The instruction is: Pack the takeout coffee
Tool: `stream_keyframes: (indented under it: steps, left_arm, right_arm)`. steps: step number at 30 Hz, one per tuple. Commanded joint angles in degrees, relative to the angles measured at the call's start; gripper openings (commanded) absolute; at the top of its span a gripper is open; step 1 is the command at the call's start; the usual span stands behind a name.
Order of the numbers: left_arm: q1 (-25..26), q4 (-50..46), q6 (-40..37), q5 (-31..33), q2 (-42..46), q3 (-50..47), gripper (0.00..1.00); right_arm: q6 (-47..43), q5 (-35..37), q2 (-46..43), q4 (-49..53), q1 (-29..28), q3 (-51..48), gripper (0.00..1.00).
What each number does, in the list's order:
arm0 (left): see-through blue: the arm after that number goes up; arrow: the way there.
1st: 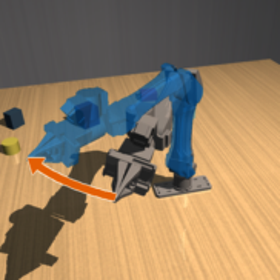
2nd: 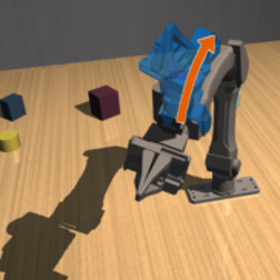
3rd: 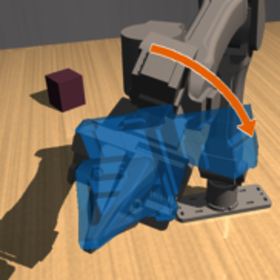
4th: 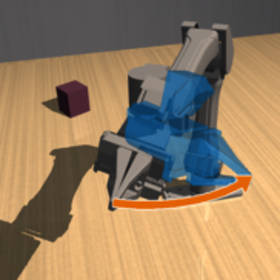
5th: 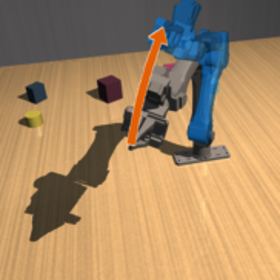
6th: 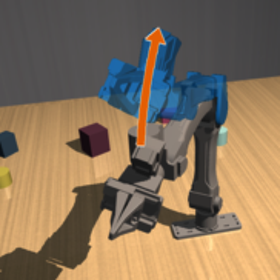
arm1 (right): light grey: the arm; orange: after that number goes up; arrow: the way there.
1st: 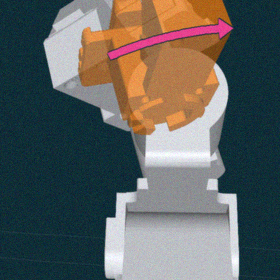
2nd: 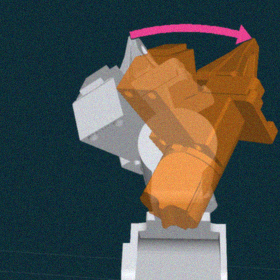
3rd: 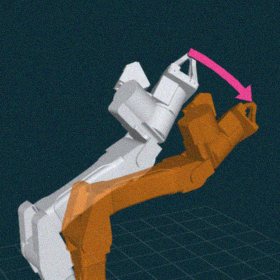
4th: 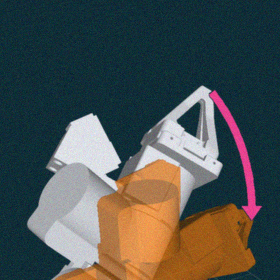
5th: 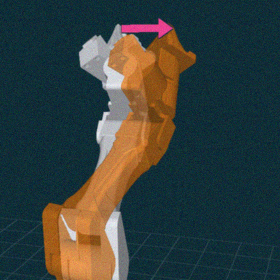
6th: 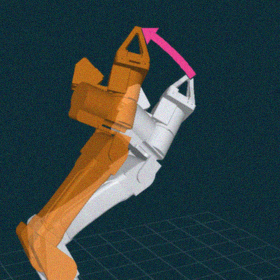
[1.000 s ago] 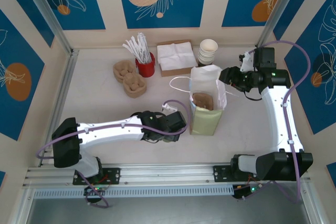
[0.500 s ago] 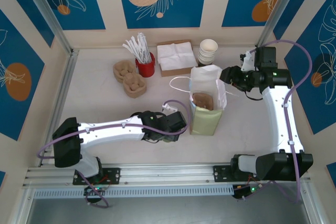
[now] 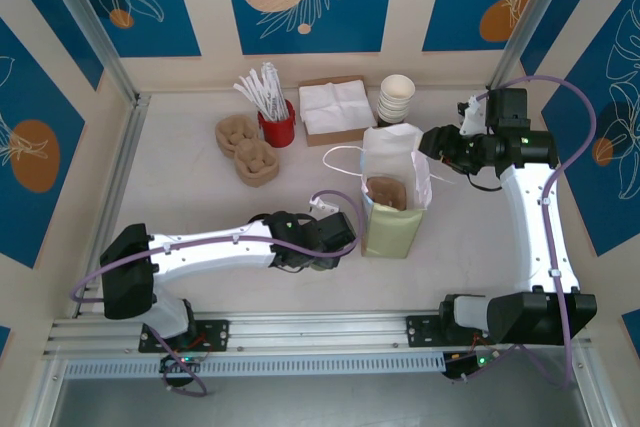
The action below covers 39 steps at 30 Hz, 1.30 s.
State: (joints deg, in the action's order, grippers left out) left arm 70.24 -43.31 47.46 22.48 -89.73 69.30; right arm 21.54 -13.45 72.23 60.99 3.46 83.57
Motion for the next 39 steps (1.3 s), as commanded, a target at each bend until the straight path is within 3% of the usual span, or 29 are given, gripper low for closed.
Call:
stream_keyframes:
  steps: [1, 19, 26, 31, 39]
  left_arm:
    - [-0.36, -1.69, -0.99, -2.11, 0.11, 1.45, 0.65]
    - [-0.41, -17.41, -6.96, 2.99, 7.81, 20.95, 0.65]
    - [-0.36, -21.03, -10.55, 0.61, 10.7, 28.84, 0.65]
    - [-0.36, -22.17, -12.82, -1.46, 11.58, 34.68, 0.65]
    - [-0.4, -21.46, -16.97, -4.11, 9.2, 44.75, 0.68]
  right_arm:
    - [2.03, -2.35, -0.72, 0.98, 0.39, 0.36, 0.52]
    - [10.62, -4.07, -5.54, -1.55, 1.22, -4.89, 0.52]
    - [12.95, -3.55, -6.48, -2.34, 1.31, -6.96, 0.5]
    - [15.63, -3.98, -7.77, -4.06, 1.28, -8.9, 0.45]
    - [28.05, -8.63, -14.8, -13.98, 1.26, -19.33, 0.25]
